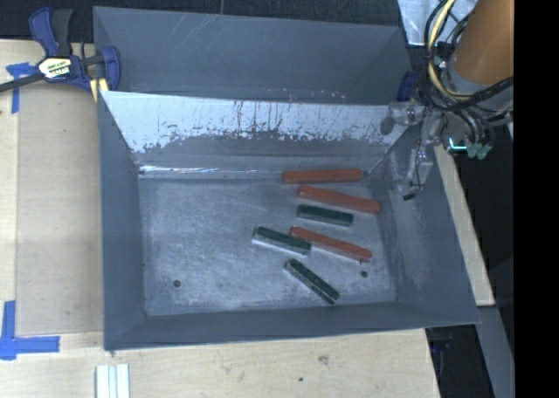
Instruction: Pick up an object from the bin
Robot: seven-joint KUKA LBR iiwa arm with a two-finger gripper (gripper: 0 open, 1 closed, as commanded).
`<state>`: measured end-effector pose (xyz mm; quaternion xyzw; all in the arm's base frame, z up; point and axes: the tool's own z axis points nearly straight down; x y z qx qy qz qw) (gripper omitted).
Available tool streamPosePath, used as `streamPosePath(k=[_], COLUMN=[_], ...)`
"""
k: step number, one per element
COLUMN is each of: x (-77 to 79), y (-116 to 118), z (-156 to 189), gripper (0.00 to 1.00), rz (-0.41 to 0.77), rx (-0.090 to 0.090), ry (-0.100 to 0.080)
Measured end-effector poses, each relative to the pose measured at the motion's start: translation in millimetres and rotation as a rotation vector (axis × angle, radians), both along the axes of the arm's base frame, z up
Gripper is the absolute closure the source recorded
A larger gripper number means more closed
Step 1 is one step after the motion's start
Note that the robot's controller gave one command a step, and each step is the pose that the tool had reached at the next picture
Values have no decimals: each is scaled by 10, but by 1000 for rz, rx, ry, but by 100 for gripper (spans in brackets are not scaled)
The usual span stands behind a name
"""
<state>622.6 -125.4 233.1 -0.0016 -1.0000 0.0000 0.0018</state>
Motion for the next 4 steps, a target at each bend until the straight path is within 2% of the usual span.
streamPosePath(k=[1, 2, 3, 4], x=[-749, -1075, -1211, -1205], y=[301, -18, 391, 372], z=[-1051, -1631, -1631, -1626], gripper=[0, 0, 0, 100], rz=[244, 172, -86, -85], rx=[2, 0, 1, -1], ry=[2, -6, -3, -5])
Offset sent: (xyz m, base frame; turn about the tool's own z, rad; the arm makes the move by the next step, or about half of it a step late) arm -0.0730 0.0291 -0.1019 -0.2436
